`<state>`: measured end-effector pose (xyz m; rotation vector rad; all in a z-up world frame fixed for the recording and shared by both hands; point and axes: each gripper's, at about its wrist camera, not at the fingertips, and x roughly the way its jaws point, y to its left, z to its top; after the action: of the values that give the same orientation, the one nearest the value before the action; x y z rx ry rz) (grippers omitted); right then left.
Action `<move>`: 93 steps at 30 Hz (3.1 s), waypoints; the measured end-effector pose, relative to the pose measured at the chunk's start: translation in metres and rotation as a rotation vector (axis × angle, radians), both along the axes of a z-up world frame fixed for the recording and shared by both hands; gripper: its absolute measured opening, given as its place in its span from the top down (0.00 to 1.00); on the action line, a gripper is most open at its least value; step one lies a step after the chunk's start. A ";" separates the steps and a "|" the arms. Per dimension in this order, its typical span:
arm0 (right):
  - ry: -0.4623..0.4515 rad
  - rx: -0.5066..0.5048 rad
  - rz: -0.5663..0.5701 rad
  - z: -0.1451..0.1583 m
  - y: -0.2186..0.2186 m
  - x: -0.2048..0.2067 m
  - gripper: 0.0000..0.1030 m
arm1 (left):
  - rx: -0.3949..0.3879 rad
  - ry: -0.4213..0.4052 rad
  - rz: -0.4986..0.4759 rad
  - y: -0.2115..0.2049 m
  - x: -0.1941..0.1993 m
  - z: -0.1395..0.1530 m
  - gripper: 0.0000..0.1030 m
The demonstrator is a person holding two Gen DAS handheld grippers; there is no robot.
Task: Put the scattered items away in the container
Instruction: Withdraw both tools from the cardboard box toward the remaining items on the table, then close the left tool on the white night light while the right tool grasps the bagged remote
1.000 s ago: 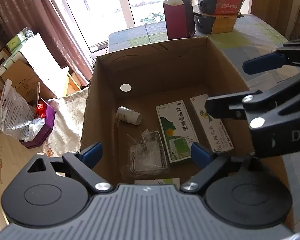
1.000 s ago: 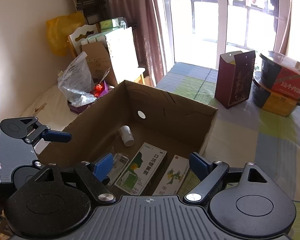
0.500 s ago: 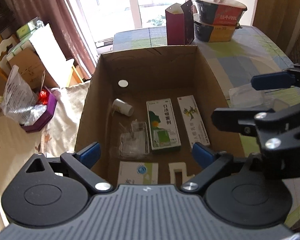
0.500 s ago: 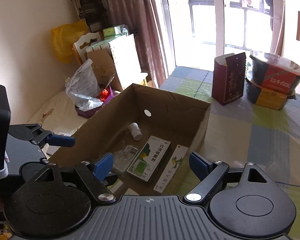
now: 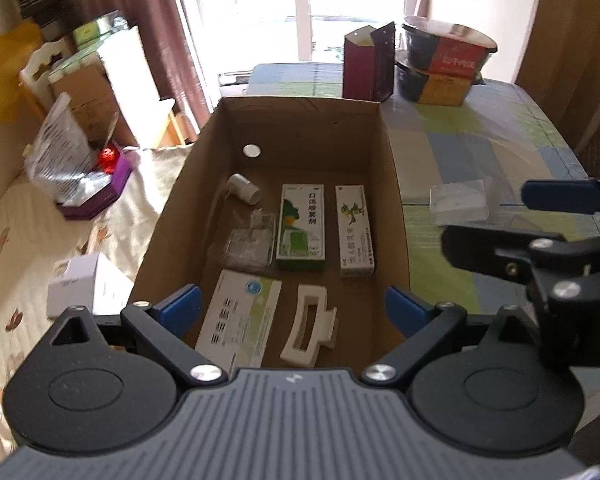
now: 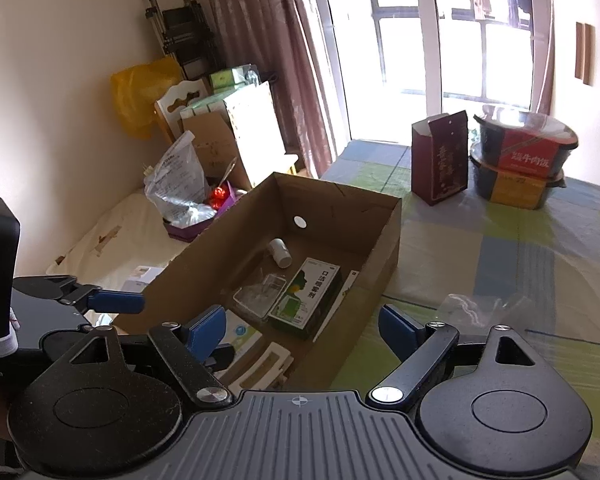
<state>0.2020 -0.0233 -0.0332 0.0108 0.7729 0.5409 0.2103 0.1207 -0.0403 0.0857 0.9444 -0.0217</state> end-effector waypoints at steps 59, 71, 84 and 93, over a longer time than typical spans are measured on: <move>-0.025 -0.043 -0.170 -0.002 -0.165 -0.109 0.00 | 0.016 0.017 -0.054 -0.119 -0.110 -0.003 0.06; 0.066 -0.068 -0.294 -0.041 -0.228 -0.094 0.00 | 0.016 0.079 -0.144 -0.151 -0.087 -0.035 0.06; 0.133 -0.277 -0.152 -0.108 -0.276 -0.071 0.00 | 0.010 0.166 -0.232 -0.182 -0.045 -0.085 0.06; 0.063 -0.344 0.086 -0.149 -0.301 -0.016 0.00 | 0.007 0.192 -0.248 -0.194 -0.017 -0.106 0.06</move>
<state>0.1864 -0.3238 -0.1822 -0.3257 0.9231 0.4846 0.1937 -0.0729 -0.1465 0.2099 1.1213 -0.2595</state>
